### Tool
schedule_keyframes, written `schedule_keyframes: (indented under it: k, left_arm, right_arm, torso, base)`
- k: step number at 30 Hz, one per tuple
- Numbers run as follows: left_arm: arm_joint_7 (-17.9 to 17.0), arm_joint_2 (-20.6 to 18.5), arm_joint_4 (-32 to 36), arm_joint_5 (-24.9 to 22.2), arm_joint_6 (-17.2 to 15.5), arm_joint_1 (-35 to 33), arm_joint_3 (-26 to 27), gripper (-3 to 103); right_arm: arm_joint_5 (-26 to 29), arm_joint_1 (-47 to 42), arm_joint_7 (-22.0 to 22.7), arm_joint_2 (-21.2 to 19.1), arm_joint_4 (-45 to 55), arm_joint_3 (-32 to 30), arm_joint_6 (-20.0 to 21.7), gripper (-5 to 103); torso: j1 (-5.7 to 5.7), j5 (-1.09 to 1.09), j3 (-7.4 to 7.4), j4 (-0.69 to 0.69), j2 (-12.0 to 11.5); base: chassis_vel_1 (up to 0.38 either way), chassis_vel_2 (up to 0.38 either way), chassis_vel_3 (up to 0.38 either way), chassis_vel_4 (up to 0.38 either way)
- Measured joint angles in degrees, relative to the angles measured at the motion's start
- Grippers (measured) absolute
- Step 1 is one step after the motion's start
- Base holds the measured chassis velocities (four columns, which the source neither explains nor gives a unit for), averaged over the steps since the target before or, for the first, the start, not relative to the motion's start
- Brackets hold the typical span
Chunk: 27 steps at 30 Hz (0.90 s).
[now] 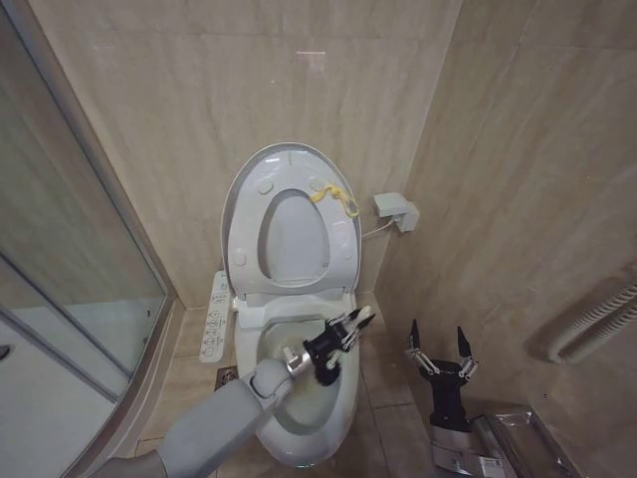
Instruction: Open the toilet lid, clean the toilet bowl with a toilet brush, close the toilet lid, and flush.
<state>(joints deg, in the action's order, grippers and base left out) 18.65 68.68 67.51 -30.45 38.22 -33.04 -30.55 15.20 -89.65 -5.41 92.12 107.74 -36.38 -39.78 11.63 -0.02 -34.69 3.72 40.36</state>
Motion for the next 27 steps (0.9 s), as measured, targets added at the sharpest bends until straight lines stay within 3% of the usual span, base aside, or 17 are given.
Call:
schedule_keyframes:
  k: [1, 4, 7, 9, 12, 13, 14, 17, 20, 21, 23, 25, 27]
  left_arm:
    - [0.82, -0.34, -2.52, 0.97, 0.76, -0.49, 0.84, 22]
    - [1.61, -0.68, -3.95, 1.31, 1.22, -0.68, 1.53, 22]
    - [1.54, -0.33, -0.30, -0.09, 0.79, 0.31, 0.80, 22]
    - [1.37, 0.46, 3.10, -0.92, 0.45, 1.37, -0.20, 22]
    - [1.96, 0.21, 1.39, -0.32, 0.70, 1.06, -0.42, 22]
    - [2.64, -0.18, -1.72, 0.80, 1.46, 0.30, 0.33, 22]
    - [3.40, -0.68, -4.08, 1.65, 2.34, -0.38, 1.35, 22]
    - [4.12, -1.56, -5.10, 1.79, 2.76, -0.91, 2.26, 22]
    - [4.00, -1.45, -0.62, -0.06, 1.88, -0.02, 1.36, 22]
    - [3.47, -1.13, 3.49, -1.58, 0.84, 1.07, 0.33, 22]
    - [3.11, -1.07, 5.98, -2.44, 0.29, 1.60, -0.47, 22]
    - [3.17, -1.34, 6.30, -2.14, 0.22, 1.68, -0.97, 22]
    - [4.23, -2.74, 1.57, 0.33, 1.59, 1.22, -1.27, 22]
  right_arm:
    - [0.00, 0.00, -0.10, -0.02, 0.05, 0.27, 0.00, 100]
    - [-0.02, -0.06, -0.31, 0.01, 0.05, 0.54, -0.01, 100]
    - [-0.03, 0.02, -0.42, 0.02, -0.17, 0.37, -0.07, 100]
    - [-0.03, 0.08, -0.43, 0.01, -0.16, 0.18, -0.10, 100]
    - [-0.08, 0.01, -0.54, 0.01, -0.08, 0.20, -0.11, 100]
    - [-0.09, -0.03, -0.58, 0.00, 0.02, 0.31, -0.12, 100]
    - [-0.09, -0.05, -0.64, -0.03, 0.05, 0.48, -0.13, 100]
    - [-0.09, -0.24, -0.83, -0.01, 0.08, 0.61, -0.15, 100]
    - [-0.04, -0.26, -0.82, 0.02, 0.08, 0.17, -0.20, 100]
    - [0.11, -0.27, -0.76, 0.02, 0.09, -0.19, -0.21, 100]
    - [0.25, -0.26, -0.71, 0.02, 0.14, -0.41, -0.21, 100]
    - [0.33, -0.28, -0.69, 0.01, 0.27, -0.57, -0.21, 100]
    - [0.47, -0.60, -0.60, 0.00, 0.57, -0.52, -0.20, 100]
  torso:
    - [0.00, 0.02, 0.00, -0.10, 0.00]
    - [0.00, 0.02, 0.00, -0.14, 0.00]
    - [0.00, 0.03, 0.00, -0.12, 0.00]
    - [-0.01, 0.00, 0.01, 0.04, 0.01]
    - [0.00, 0.02, 0.00, 0.03, 0.00]
    - [0.00, 0.00, 0.00, 0.02, 0.00]
    - [0.00, 0.00, 0.00, -0.08, 0.00]
    - [0.00, 0.03, 0.00, -0.15, 0.00]
    - [0.00, 0.02, -0.01, -0.12, 0.00]
    - [0.00, 0.01, 0.01, 0.00, 0.00]
    - [-0.01, 0.01, 0.02, 0.05, 0.01]
    - [0.00, 0.01, 0.01, 0.04, 0.01]
    - [0.00, 0.01, 0.00, -0.01, 0.00]
  base:
    - [0.000, 0.000, 0.000, 0.000]
    - [0.012, 0.019, 0.008, 0.005]
    - [0.027, 0.038, 0.011, 0.006]
    - [0.000, 0.000, 0.000, 0.000]
    - [-0.033, -0.027, -0.011, -0.010]
    - [0.000, 0.000, 0.000, 0.000]
    - [0.000, 0.000, 0.000, 0.000]
    - [0.019, 0.007, 0.006, 0.011]
    - [0.037, 0.024, 0.013, 0.022]
    - [0.000, 0.000, 0.000, 0.000]
    - [-0.029, -0.015, 0.000, -0.014]
    - [-0.058, -0.046, -0.021, -0.014]
    - [-0.029, -0.023, -0.001, -0.005]
